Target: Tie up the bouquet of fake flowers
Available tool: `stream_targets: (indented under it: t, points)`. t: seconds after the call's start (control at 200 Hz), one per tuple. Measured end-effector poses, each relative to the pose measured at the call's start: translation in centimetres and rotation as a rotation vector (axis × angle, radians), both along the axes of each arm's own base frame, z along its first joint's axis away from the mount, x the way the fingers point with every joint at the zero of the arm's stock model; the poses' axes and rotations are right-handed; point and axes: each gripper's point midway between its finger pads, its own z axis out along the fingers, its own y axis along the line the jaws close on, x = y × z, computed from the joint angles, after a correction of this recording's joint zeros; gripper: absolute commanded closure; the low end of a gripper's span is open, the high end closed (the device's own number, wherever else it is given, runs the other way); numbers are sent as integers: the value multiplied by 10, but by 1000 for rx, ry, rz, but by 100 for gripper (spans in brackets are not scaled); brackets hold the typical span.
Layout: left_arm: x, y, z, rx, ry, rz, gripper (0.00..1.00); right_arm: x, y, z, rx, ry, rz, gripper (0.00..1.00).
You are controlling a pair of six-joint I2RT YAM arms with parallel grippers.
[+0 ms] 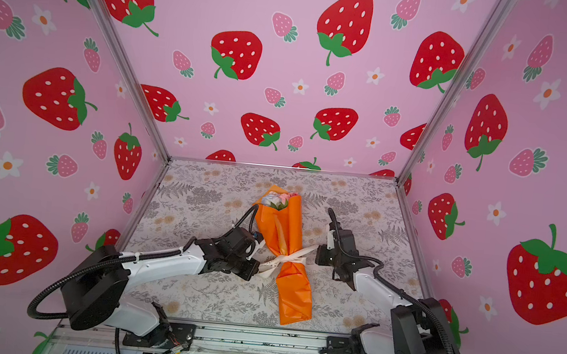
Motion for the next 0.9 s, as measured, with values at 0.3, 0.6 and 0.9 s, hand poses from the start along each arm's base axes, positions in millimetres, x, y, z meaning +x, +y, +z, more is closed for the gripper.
stream_targets:
  t: [0.3, 0.6, 0.9]
  points:
    - [-9, 23, -11, 97, 40, -26, 100, 3, -25, -10, -6, 61, -97, 98]
    - [-10, 27, -7, 83, 54, -29, 100, -7, -11, -16, 32, 102, -11, 68]
    - [-14, 20, -4, 44, 79, -47, 100, -13, -17, 19, 43, 90, -48, 35]
